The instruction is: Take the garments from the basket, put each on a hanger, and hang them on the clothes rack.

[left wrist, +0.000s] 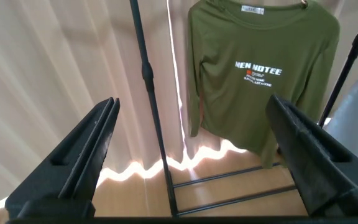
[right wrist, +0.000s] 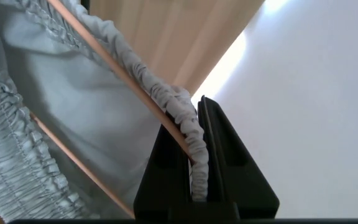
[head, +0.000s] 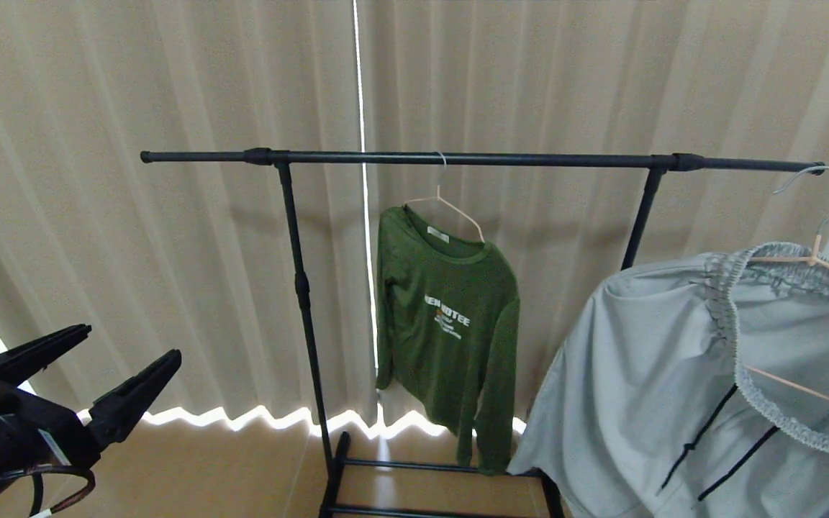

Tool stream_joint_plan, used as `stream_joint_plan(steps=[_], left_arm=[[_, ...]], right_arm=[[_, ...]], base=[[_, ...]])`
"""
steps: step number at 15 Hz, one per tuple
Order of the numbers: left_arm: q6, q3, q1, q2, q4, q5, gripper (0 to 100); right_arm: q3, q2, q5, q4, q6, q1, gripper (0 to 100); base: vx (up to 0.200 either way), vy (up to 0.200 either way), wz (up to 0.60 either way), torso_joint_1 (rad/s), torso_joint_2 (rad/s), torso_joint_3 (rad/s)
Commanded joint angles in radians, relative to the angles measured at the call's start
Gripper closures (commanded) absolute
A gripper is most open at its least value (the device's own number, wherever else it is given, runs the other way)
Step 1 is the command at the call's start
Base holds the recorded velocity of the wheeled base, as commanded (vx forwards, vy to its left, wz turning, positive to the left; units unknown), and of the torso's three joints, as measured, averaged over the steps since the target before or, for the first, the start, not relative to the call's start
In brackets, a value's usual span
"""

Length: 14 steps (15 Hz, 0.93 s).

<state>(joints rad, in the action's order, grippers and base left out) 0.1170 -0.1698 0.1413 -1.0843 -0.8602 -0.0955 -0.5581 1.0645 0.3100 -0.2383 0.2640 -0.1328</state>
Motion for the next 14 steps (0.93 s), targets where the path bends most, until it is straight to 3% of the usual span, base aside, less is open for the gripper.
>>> stream_joint_plan(steps=[1,5,8,11,14], left_arm=[[0.004,0.001,0.000,0.000,0.000,0.000,0],[0.001,0.003,0.001,0.009,0.000,0.000,0],[0.001,0.004,0.001,0.020,0.001,-0.001,0],[0.000,0.016,-0.002,0.020,0.003,0.000,0],[0.006,0.004,-0.022,0.015,0.001,0.000,0]], right_arm=[[0.014,-0.023,0.000,-0.001,-0.005,0.001,100],[0.029,-0.038,-0.003,-0.001,-0.005,0.004,100],[0.029,-0.026,-0.008,-0.006,-0.012,0.058,100],[0.017,0.054,-0.065,-0.024,-0.057,0.064,100],[0.023,0.112,-0.132,-0.102,-0.058,0.064,100]], base=[[0.200,0.000,0.00,0.007,0.00,0.002],[0.200,0.000,0.00,0.000,0.00,0.006],[0.200,0.000,0.00,0.001,0.00,0.002],[0.200,0.000,0.00,0.001,0.00,0.004],[0.000,0.000,0.00,0.000,0.00,0.000]])
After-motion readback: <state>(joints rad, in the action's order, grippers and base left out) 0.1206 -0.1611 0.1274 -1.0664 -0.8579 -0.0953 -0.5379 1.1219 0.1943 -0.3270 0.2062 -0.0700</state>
